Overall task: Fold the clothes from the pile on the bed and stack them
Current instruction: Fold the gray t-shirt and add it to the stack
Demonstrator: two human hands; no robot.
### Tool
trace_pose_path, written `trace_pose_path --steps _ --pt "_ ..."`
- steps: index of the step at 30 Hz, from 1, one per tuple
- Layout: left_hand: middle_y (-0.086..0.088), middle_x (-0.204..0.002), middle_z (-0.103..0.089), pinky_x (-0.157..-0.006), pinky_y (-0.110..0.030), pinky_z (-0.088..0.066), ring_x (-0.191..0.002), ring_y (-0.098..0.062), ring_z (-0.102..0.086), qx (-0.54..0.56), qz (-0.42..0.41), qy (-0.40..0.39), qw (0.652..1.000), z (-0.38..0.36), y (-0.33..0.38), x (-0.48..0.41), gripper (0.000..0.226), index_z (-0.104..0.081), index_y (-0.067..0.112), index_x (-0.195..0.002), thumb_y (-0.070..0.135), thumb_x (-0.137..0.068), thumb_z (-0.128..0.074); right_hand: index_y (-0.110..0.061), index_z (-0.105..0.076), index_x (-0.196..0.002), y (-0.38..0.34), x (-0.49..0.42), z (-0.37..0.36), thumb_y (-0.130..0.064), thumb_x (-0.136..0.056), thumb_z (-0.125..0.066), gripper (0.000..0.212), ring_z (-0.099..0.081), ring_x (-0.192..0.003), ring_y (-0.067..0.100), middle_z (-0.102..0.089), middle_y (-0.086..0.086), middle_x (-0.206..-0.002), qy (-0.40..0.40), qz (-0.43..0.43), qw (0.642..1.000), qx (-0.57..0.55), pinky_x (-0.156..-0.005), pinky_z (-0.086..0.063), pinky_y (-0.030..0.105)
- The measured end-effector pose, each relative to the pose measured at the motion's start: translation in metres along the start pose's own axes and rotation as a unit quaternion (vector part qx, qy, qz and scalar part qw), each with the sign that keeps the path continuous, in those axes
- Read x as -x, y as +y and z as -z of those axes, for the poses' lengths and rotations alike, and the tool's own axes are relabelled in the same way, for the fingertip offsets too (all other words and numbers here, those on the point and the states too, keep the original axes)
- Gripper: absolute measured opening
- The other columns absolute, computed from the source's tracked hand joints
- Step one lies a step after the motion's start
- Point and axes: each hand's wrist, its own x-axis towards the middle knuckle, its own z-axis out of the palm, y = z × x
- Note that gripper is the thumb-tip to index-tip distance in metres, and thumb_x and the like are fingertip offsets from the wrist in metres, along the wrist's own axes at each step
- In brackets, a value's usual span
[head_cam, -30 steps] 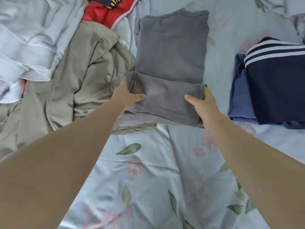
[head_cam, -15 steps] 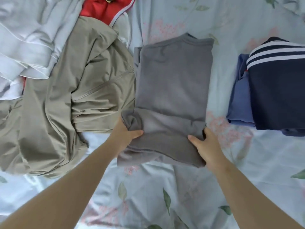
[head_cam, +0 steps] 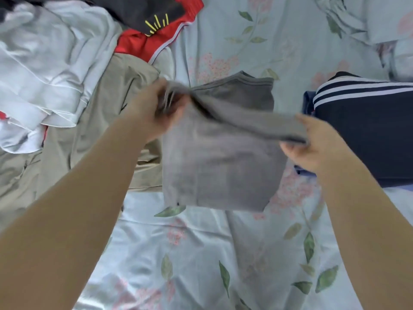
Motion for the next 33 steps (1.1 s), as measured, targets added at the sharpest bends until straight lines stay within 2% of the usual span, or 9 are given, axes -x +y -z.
trace_pose_path --steps 2,6,12,16,19,22,26,30,33 --pt "0.002 -0.078 -0.060 -0.070 -0.031 -0.052 -0.072 -0.014 -0.061 -0.041 -0.067 0.012 0.997 -0.012 0.000 -0.016 0.029 -0.054 0.018 -0.087 0.045 -0.095 -0.045 -0.020 -0.054 -0.088 -0.005 -0.017 -0.006 -0.025 -0.097 -0.048 0.012 -0.060 -0.076 0.012 -0.056 -0.003 -0.087 0.001 0.080 0.996 0.030 -0.069 -0.053 0.028" --pt "-0.018 -0.113 -0.059 -0.083 -0.043 -0.049 -0.098 -0.031 -0.060 -0.337 -0.118 0.093 0.929 0.011 -0.065 -0.031 0.057 -0.050 0.006 -0.118 0.043 -0.077 -0.065 -0.027 -0.045 -0.086 0.038 -0.045 0.017 -0.034 -0.086 -0.059 0.016 -0.043 -0.070 0.013 -0.040 -0.006 -0.078 0.098 0.158 0.918 0.349 -0.059 -0.033 0.024" --pt "-0.006 -0.119 -0.056 -0.090 -0.039 -0.048 -0.108 -0.026 -0.056 -0.372 -0.044 0.178 0.910 0.058 -0.155 -0.005 0.062 -0.046 0.012 -0.125 0.032 -0.074 -0.075 -0.007 -0.059 -0.089 0.118 -0.036 0.064 -0.033 -0.080 -0.071 0.030 -0.057 -0.076 0.023 -0.058 0.006 -0.085 0.074 0.093 0.922 0.369 -0.068 -0.044 0.028" --pt "-0.004 -0.104 -0.058 -0.075 -0.028 -0.050 -0.097 -0.024 -0.059 -0.298 -0.006 0.162 0.941 0.073 -0.172 0.008 0.043 -0.053 0.008 -0.113 0.029 -0.081 -0.072 -0.001 -0.057 -0.095 0.126 -0.023 0.071 -0.022 -0.085 -0.069 0.026 -0.060 -0.088 0.032 -0.062 0.018 -0.092 0.029 0.064 0.926 0.370 -0.073 -0.042 0.030" --pt "-0.003 -0.096 -0.065 -0.085 -0.039 -0.054 -0.094 -0.024 -0.063 -0.262 -0.038 0.118 0.957 0.076 -0.165 0.013 0.016 -0.057 0.020 -0.091 0.024 -0.083 -0.070 -0.019 -0.059 -0.110 0.114 -0.012 0.064 -0.016 -0.086 -0.066 0.025 -0.062 -0.097 0.013 -0.067 -0.005 -0.103 -0.038 0.068 0.933 0.351 -0.074 -0.045 0.021" --pt "0.001 -0.081 -0.058 -0.073 -0.037 -0.055 -0.079 -0.020 -0.057 -0.243 -0.102 0.117 0.957 0.076 -0.156 0.020 0.013 -0.053 0.018 -0.081 0.019 -0.090 -0.062 -0.027 -0.060 -0.113 0.100 -0.006 0.065 -0.030 -0.088 -0.064 0.025 -0.063 -0.098 0.005 -0.067 -0.012 -0.106 -0.073 0.100 0.926 0.356 -0.079 -0.047 0.021" --pt "0.001 -0.075 -0.051 -0.069 -0.042 -0.058 -0.074 -0.022 -0.052 -0.232 -0.142 0.111 0.956 0.080 -0.155 0.024 0.018 -0.050 0.018 -0.078 0.020 -0.094 -0.056 -0.027 -0.058 -0.107 0.091 -0.004 0.074 -0.038 -0.091 -0.059 0.020 -0.060 -0.095 0.004 -0.064 -0.013 -0.104 -0.013 0.136 0.926 0.352 -0.079 -0.046 0.023" --pt "0.004 -0.092 -0.059 -0.062 -0.015 -0.052 -0.081 -0.011 -0.057 -0.271 -0.075 0.053 0.958 0.077 -0.169 0.030 0.009 -0.052 0.017 -0.099 0.018 -0.093 -0.058 -0.023 -0.055 -0.105 0.105 -0.004 0.086 -0.035 -0.094 -0.055 0.016 -0.055 -0.087 0.011 -0.059 -0.006 -0.098 0.030 0.084 0.910 0.405 -0.078 -0.041 0.027" --pt "-0.002 -0.104 -0.063 -0.083 -0.033 -0.055 -0.093 -0.017 -0.061 -0.318 -0.036 0.027 0.947 0.085 -0.178 0.032 0.017 -0.054 0.013 -0.108 0.017 -0.092 -0.059 -0.013 -0.057 -0.084 0.121 0.002 0.101 -0.029 -0.096 -0.052 0.020 -0.050 -0.082 0.018 -0.056 0.000 -0.085 0.047 0.071 0.894 0.440 -0.068 -0.040 0.026"
